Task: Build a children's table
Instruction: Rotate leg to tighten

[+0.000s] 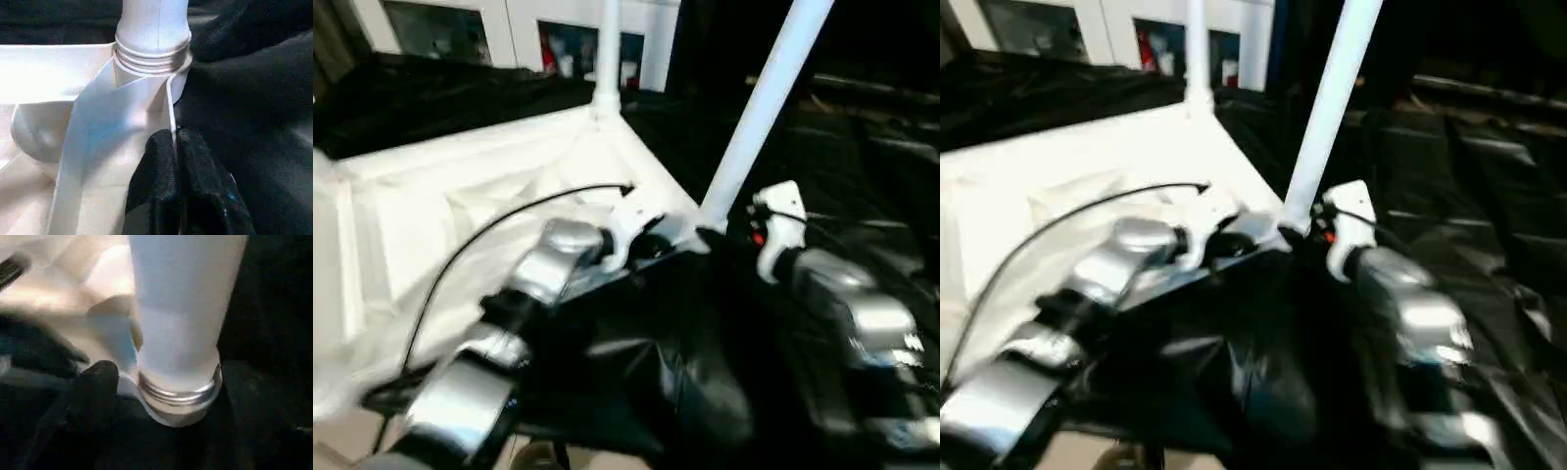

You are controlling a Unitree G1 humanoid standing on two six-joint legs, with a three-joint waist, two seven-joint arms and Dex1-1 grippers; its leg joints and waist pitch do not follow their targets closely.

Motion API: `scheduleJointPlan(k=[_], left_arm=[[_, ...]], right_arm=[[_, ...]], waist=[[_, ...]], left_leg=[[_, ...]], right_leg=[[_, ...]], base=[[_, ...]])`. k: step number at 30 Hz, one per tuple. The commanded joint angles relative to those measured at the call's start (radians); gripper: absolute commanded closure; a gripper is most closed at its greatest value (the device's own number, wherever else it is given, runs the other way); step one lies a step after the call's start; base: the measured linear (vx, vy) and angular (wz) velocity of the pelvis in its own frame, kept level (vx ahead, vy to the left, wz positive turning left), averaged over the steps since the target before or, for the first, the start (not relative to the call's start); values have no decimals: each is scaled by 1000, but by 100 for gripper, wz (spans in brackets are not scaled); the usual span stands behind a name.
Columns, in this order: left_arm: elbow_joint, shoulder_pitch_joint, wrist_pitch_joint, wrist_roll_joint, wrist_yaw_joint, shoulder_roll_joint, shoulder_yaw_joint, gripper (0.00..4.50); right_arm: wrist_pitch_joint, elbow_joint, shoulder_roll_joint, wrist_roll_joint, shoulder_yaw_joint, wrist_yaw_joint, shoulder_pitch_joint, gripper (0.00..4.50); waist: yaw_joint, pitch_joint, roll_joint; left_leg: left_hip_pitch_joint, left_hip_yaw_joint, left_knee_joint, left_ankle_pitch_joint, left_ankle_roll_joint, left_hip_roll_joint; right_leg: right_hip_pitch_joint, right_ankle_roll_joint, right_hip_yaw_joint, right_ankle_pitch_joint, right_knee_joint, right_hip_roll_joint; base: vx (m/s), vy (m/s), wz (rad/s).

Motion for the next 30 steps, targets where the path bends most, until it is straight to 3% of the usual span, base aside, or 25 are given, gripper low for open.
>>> scheduleJointPlan(k=[1,4,6,11,18,30], left_arm=[[-83,25,-21,-50,-126,19,-23,450],[-118,42,-4,-59,-171,47,-34,450],[-125,46,-1,-61,-178,52,-35,450],[-163,65,12,-65,-202,70,-40,450],[-195,76,31,-68,-219,80,-41,450],[-211,82,43,-64,-221,90,-47,450]], right_arm=[[25,-72,-63,24,33,107,28,63],[29,-81,-86,21,42,126,31,63],[29,-81,-88,22,44,129,30,63],[29,-107,-108,32,79,187,42,63],[25,-119,-114,24,116,211,56,63],[9,-90,-103,12,125,199,48,163]], waist=[[6,-77,-7],[7,-76,-3],[7,-76,-2],[9,-70,-3],[8,-70,-3],[9,-75,-4]], left_leg=[[36,-6,-49,-155,90,24],[38,-3,-47,-124,97,26],[44,1,-46,-143,88,28],[49,2,-52,-228,55,32],[47,0,-53,-240,35,30],[46,1,-47,-201,51,28]], right_leg=[[47,-238,7,-112,-34,-2],[47,-260,7,-65,-26,1],[43,-269,8,-75,-27,4],[40,-246,11,-181,-37,0],[37,-225,12,-209,-39,1],[42,-242,10,-151,-32,2]], base=[[0,0,0],[0,0,0],[0,0,0],[0,0,0],[0,0,0],[0,0,0]])
